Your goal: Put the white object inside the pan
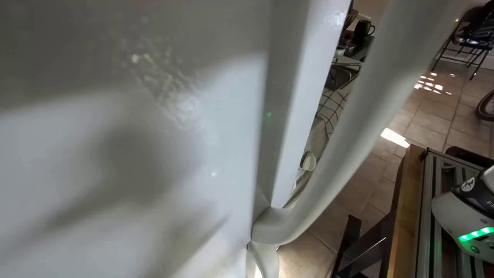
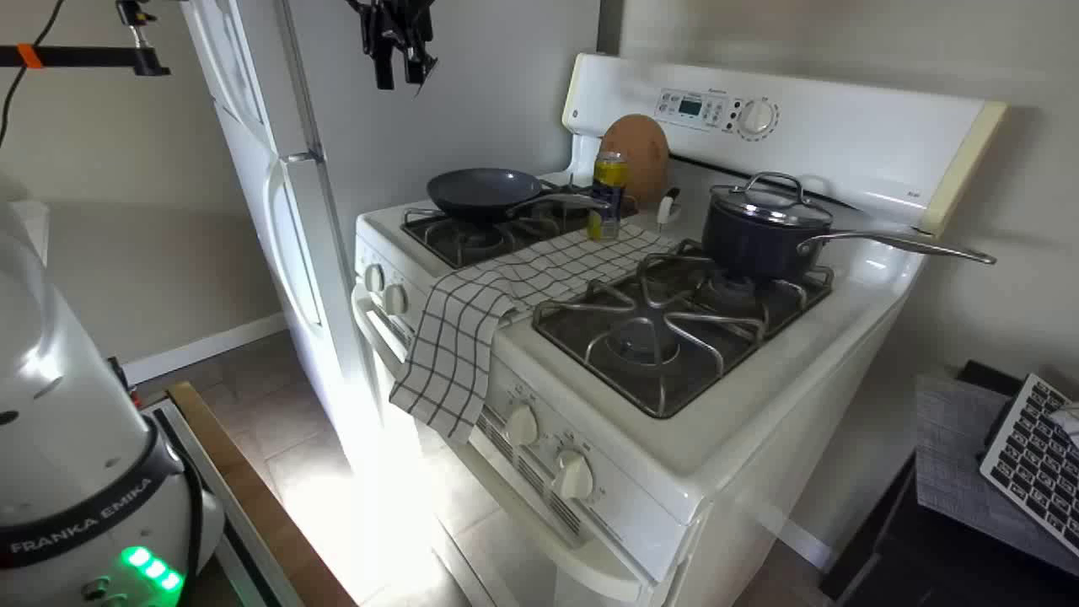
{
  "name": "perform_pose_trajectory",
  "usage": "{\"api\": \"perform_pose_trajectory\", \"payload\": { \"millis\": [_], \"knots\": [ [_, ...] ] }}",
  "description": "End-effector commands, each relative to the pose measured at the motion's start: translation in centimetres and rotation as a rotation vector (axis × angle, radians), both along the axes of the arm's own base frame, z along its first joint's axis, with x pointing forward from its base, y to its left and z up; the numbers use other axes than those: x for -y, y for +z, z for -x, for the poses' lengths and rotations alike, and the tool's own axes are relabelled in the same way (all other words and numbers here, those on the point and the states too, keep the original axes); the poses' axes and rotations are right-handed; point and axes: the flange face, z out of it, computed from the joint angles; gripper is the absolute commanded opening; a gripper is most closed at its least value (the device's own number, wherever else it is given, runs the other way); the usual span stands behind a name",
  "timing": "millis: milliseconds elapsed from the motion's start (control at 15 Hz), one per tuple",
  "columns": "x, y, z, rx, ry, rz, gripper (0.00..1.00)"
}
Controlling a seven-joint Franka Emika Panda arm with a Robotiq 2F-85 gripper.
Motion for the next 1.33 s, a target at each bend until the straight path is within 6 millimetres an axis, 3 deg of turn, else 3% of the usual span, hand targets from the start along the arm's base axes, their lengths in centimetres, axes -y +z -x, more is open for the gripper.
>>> {"api": "perform_pose_trajectory", "payload": {
  "millis": [0,133,267,667,1267],
  "knots": [
    [0.0,0.0,0.0,-0.001,0.0,0.0,1.0],
    [0.0,0.1,0.0,-0.001,0.0,0.0,1.0],
    [1.2,-0.1,-1.3,0.055,-0.013,-0.003,1.0],
    [6.7,-0.3,-7.0,0.236,0.002,-0.043,1.0],
    [19.9,-0.8,-16.1,0.294,-0.049,-0.171,1.0]
  ]
}}
